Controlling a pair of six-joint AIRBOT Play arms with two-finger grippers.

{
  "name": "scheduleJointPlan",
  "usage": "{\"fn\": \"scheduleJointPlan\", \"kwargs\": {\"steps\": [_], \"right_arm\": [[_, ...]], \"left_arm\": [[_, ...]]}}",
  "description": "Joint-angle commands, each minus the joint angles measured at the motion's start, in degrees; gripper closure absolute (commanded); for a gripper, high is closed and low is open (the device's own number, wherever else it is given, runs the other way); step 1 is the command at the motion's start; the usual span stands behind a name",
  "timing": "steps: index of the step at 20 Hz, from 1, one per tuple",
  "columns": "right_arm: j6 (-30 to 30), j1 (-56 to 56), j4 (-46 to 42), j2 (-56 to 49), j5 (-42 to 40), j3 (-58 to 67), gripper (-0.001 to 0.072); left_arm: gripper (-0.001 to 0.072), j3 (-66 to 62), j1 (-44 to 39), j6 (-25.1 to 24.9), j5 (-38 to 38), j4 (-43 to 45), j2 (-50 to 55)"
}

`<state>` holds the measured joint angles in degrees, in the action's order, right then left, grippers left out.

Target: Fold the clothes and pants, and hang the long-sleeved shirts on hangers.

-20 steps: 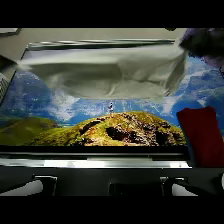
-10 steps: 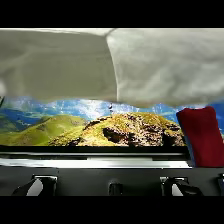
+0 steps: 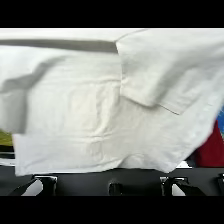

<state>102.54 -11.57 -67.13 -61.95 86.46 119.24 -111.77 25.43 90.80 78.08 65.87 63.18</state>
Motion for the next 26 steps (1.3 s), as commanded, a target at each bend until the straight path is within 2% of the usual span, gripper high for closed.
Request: {"fn": "scheduleJointPlan", "kwargs": {"steps": [1,4,7,11,14,16,19,24,26], "right_arm": [[-1.1,0.0,1.4,-12.4,-0.9,-5.8,0.0678],[-4.3,0.5,3.8,-25.1,-5.0,-7.6,0.0677],[-6.4,2.6,3.8,-37.0,-13.1,-7.6,0.0677],[-6.6,5.0,3.2,-47.2,-24.2,-7.6,0.0677],[-6.6,5.4,3.0,-49.0,-28.5,-7.6,0.0678],[-6.6,5.4,3.0,-48.9,-26.8,-7.6,0.0678],[-6.6,5.4,2.2,-48.9,-19.6,-7.6,0.0677],[-5.7,5.4,-6.1,-48.9,-8.5,-7.7,0.0677],[-5.7,5.4,-8.3,-49.1,-6.4,-7.7,0.0677]], "left_arm": [[0.0688,0.0,-4.9,-3.4,0.5,-0.7,15.2],[0.0688,0.0,-9.1,-3.4,-3.1,-0.7,30.3],[0.0688,0.0,-12.0,-3.4,-11.4,-0.7,42.3],[0.0688,-0.5,-13.3,-3.4,-23.8,-0.8,49.5],[0.0688,-0.7,-13.0,-3.9,-27.1,-0.9,50.0],[0.0688,-0.7,-12.9,-5.0,-24.5,-0.8,50.0],[0.0688,-0.7,-13.0,-6.0,-16.4,-0.8,50.0],[0.0688,-0.7,-13.8,-5.8,-1.2,2.6,50.1],[0.0688,-0.7,-14.8,-5.7,2.1,3.5,50.1]]}}
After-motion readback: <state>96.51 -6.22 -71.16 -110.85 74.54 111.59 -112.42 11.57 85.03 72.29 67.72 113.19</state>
